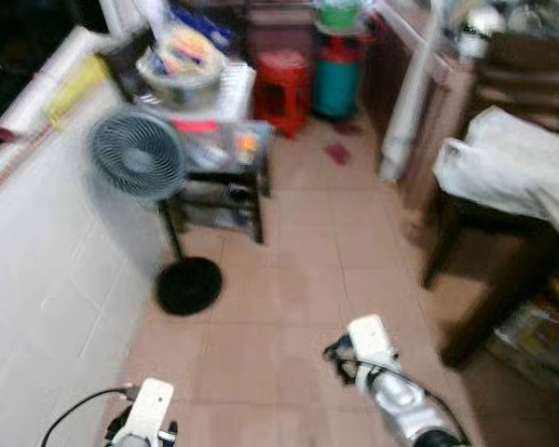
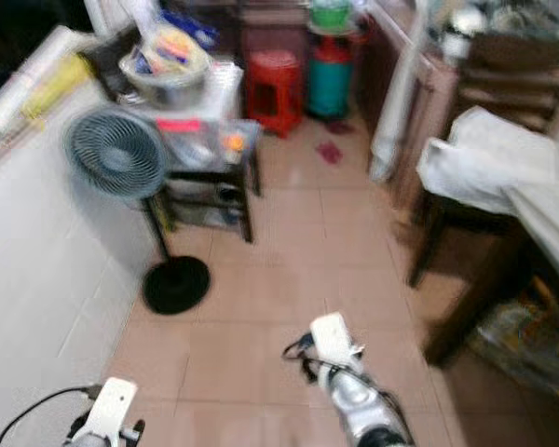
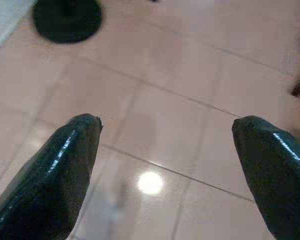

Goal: Setting the table

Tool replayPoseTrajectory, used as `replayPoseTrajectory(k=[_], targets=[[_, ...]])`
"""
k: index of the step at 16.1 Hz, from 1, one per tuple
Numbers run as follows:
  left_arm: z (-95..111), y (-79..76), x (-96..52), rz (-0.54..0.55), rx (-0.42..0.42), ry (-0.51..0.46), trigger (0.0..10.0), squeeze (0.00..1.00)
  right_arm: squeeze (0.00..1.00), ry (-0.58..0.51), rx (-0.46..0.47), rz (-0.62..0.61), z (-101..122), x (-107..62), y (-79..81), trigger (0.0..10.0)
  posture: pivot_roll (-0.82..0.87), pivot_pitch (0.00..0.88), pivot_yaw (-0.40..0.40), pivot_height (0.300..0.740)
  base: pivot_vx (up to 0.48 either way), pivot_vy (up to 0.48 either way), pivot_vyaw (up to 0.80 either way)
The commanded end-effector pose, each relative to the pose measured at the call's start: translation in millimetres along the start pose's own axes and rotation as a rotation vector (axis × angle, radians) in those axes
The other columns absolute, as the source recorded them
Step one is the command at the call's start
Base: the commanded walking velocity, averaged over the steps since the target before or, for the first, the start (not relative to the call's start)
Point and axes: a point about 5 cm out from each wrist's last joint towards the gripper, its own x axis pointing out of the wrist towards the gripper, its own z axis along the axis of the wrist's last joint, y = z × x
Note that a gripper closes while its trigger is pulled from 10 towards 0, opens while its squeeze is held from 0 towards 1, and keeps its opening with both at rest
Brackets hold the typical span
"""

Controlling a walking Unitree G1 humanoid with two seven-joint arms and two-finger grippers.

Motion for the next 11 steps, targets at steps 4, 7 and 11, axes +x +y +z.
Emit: replayPoseTrajectory(k=[4,7,11], targets=[[-29.2,-15.9,-8.1,-0.040,0.026,0.082,10.0,0.00,0.00,0.149,0.007,-0.014,-34.2,-9.4,-1.8,10.0,0.06,0.000,-0.001,0.740,0.000,0.000,0.80],[-33.3,-50.7,-12.7,-0.062,0.036,0.103,10.0,0.00,0.00,0.210,0.040,-0.038,-53.2,-17.5,-12.6,10.0,0.06,0.000,-0.006,0.740,0.000,0.000,0.00],[-30.1,-73.7,-15.5,-0.078,0.017,0.110,10.0,0.00,0.00,0.253,0.045,-0.049,-60.4,-20.3,-15.1,10.0,0.06,0.000,-0.008,0.740,0.000,0.000,0.00]])
